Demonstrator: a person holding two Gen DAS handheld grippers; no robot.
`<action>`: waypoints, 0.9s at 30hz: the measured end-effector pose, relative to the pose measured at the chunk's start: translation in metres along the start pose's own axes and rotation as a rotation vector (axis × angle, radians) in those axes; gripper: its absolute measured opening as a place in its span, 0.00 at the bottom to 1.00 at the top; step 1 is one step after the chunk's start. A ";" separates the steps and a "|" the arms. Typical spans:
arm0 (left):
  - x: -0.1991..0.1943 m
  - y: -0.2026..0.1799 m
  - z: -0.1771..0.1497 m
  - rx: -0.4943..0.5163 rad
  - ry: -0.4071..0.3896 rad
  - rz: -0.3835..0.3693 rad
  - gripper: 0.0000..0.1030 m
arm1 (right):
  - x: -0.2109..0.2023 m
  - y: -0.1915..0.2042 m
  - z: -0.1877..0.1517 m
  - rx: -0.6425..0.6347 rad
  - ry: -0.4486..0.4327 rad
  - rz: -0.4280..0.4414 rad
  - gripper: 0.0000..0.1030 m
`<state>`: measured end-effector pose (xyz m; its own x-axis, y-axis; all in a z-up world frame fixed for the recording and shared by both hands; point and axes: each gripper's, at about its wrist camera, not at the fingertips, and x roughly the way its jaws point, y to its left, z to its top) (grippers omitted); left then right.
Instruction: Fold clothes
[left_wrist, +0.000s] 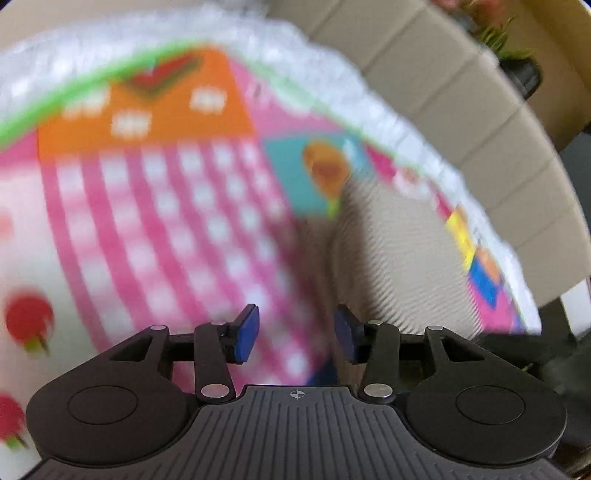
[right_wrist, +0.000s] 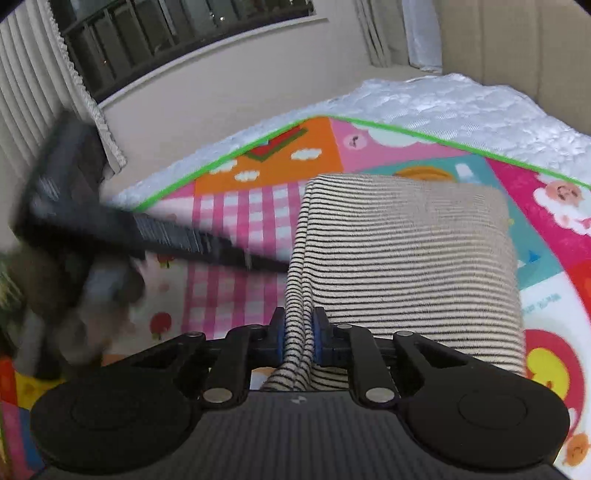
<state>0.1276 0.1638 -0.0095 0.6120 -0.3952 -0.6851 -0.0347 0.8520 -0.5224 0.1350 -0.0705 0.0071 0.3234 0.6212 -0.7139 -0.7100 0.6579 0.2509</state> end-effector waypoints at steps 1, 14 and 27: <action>-0.005 -0.004 0.007 0.007 -0.029 -0.033 0.48 | 0.003 0.003 -0.001 -0.014 0.003 -0.005 0.13; 0.039 -0.019 0.018 0.018 0.053 -0.170 0.54 | -0.052 0.021 -0.016 -0.308 -0.092 -0.167 0.67; 0.040 -0.021 0.015 0.016 0.061 -0.141 0.54 | -0.017 -0.028 -0.029 -0.159 0.143 -0.277 1.00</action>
<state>0.1648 0.1355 -0.0188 0.5605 -0.5313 -0.6352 0.0615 0.7916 -0.6079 0.1311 -0.1116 -0.0064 0.4346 0.3552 -0.8276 -0.6996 0.7119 -0.0619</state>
